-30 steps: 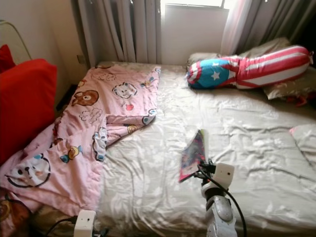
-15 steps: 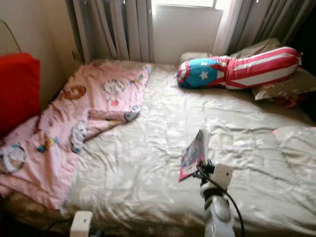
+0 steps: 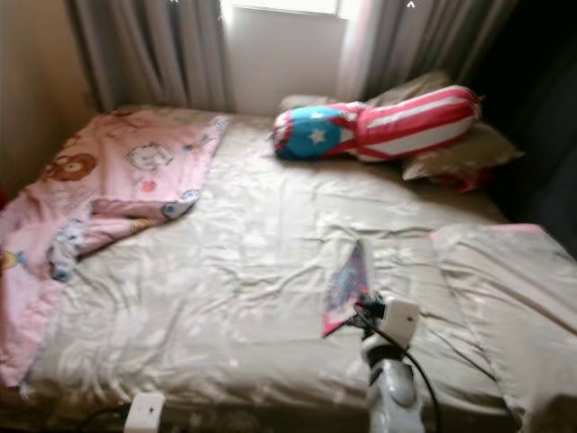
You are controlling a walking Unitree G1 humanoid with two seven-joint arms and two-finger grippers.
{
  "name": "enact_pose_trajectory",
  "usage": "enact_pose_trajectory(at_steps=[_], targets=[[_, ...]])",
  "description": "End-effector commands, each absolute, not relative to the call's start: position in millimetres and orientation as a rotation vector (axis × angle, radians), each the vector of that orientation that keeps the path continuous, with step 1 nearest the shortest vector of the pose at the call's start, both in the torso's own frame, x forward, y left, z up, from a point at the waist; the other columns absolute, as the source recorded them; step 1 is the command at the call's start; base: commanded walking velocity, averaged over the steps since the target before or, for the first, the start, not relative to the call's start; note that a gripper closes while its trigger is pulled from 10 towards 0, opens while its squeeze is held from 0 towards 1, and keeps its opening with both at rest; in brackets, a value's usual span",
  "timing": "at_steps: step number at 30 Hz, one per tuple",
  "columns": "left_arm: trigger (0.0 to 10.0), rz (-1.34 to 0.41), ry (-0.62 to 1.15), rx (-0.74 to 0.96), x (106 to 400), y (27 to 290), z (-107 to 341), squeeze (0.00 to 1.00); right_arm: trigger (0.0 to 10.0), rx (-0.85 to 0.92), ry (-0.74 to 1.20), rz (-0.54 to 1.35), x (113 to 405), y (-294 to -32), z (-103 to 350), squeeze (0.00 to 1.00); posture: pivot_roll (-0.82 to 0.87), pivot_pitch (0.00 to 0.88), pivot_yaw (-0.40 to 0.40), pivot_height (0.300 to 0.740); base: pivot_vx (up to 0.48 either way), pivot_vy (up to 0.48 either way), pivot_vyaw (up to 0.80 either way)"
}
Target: Clean up the room
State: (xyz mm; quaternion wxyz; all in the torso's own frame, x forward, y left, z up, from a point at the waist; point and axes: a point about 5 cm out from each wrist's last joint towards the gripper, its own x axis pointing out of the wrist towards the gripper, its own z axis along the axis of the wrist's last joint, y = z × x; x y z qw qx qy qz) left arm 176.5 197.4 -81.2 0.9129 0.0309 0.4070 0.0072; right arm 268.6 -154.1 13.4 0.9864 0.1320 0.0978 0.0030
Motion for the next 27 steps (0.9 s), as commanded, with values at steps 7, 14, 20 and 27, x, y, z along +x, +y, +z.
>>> enact_pose_trajectory(at_steps=[7,14,20,27], targets=[[10.0,-0.003,0.855,0.055,172.9,189.8,-84.2,0.0,10.0,0.249,0.149,-0.027,274.4,-167.2,22.2,0.0,-0.04,0.0,-0.054,0.74,0.0,0.0,0.0],[10.0,-0.01,0.857,0.061,172.6,190.2,-84.3,0.0,10.0,0.249,0.152,-0.028,273.6,-167.4,21.1,0.0,-0.04,0.0,-0.053,0.74,0.0,-0.053,0.0],[10.0,-0.013,0.859,0.061,171.8,188.9,-84.9,0.0,10.0,0.251,0.154,-0.026,273.5,-166.8,20.6,0.0,-0.04,0.0,-0.052,0.74,0.0,-0.401,0.0],[10.0,-0.006,0.862,0.058,170.9,188.3,-85.4,0.0,10.0,0.252,0.155,-0.024,273.6,-166.1,20.3,0.0,-0.04,0.0,-0.053,0.74,0.0,-0.283,0.0]])
